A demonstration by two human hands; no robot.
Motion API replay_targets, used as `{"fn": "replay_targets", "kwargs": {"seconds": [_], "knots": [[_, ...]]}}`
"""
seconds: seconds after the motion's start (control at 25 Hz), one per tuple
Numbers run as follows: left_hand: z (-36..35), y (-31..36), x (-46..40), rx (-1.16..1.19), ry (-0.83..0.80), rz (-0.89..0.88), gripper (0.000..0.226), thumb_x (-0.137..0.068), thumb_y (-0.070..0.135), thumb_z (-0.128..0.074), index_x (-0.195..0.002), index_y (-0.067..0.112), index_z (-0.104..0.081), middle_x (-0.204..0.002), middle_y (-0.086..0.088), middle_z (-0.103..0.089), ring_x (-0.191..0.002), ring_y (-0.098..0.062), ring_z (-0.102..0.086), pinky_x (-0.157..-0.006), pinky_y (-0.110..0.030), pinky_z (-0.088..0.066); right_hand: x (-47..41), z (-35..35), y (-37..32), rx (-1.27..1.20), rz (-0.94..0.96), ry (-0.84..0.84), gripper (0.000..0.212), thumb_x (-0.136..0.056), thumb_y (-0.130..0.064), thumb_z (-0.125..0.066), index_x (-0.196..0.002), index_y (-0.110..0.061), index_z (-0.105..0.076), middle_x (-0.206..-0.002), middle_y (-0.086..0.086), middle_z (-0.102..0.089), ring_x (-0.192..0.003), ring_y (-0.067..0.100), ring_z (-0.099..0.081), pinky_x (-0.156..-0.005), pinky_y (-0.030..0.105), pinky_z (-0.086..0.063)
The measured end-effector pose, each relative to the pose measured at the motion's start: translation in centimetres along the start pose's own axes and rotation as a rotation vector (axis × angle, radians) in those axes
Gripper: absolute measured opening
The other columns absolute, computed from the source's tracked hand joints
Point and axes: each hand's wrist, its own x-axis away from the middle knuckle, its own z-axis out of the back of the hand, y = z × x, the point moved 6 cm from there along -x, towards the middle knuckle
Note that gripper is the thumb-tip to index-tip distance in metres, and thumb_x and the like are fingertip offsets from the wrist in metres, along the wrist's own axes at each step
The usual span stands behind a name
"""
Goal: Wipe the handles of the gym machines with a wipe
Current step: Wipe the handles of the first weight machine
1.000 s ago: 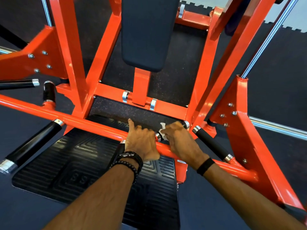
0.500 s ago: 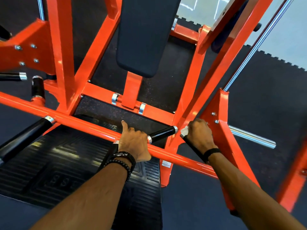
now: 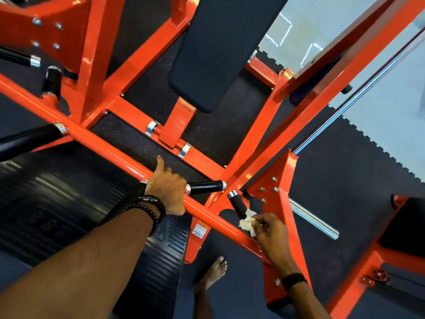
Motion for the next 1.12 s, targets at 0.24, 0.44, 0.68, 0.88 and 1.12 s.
{"fn": "replay_targets", "kwargs": {"seconds": [0.24, 0.44, 0.68, 0.88, 1.12], "knots": [[-0.7, -0.2, -0.2, -0.054, 0.019, 0.090, 0.078, -0.067, 0.058, -0.052, -0.138, 0.024, -0.054, -0.135, -0.003, -0.058, -0.133, -0.028, -0.044, -0.116, -0.067, -0.001, -3.3, 1.5, -0.3, -0.095, 0.171, -0.090, 0.018, -0.091, -0.004, -0.064, -0.092, -0.022, -0.066, -0.087, -0.003, -0.068, -0.073, 0.002, -0.061, -0.062, 0.011, -0.044], [-0.6, 1.2, -0.4, 0.216, -0.125, 0.156, 0.134, -0.050, 0.089, -0.053, -0.159, 0.027, -0.004, -0.165, 0.002, -0.018, -0.153, -0.020, -0.006, -0.118, -0.061, 0.007, -6.9, 2.4, 0.3, -0.014, 0.354, -0.153, 0.022, -0.085, 0.001, -0.058, -0.086, -0.021, -0.064, -0.085, -0.002, -0.070, -0.073, 0.005, -0.064, -0.066, 0.022, -0.050], [-0.2, 2.5, -1.0, 0.289, 0.231, 0.531, 0.100, -0.065, 0.086, -0.015, -0.125, 0.022, -0.065, -0.115, -0.006, -0.071, -0.119, -0.029, -0.058, -0.113, -0.054, -0.022, -2.8, 1.0, 3.1, 0.054, 0.437, -0.413, 0.018, -0.088, -0.002, -0.060, -0.093, -0.017, -0.070, -0.098, -0.004, -0.069, -0.086, 0.001, -0.056, -0.077, 0.003, -0.037], [0.4, 2.7, -1.1, 0.290, 0.190, 0.670, 0.061, -0.085, 0.075, -0.040, -0.104, 0.029, -0.073, -0.097, -0.001, -0.074, -0.107, -0.026, -0.062, -0.109, -0.044, -0.024, -3.8, 0.1, 2.7, -0.030, 0.350, -0.344, 0.017, -0.081, 0.003, -0.069, -0.085, -0.012, -0.076, -0.092, 0.001, -0.072, -0.082, 0.010, -0.064, -0.074, 0.013, -0.045], [0.6, 2.6, -1.5, 0.240, 0.114, 0.690, 0.068, -0.084, 0.082, -0.030, -0.108, 0.033, -0.070, -0.094, 0.003, -0.073, -0.105, -0.021, -0.062, -0.105, -0.045, -0.026, -8.8, -3.3, -1.2, -0.061, 0.376, -0.259, 0.019, -0.087, 0.003, -0.063, -0.100, -0.005, -0.073, -0.099, 0.012, -0.072, -0.092, 0.025, -0.068, -0.084, 0.035, -0.054]]}}
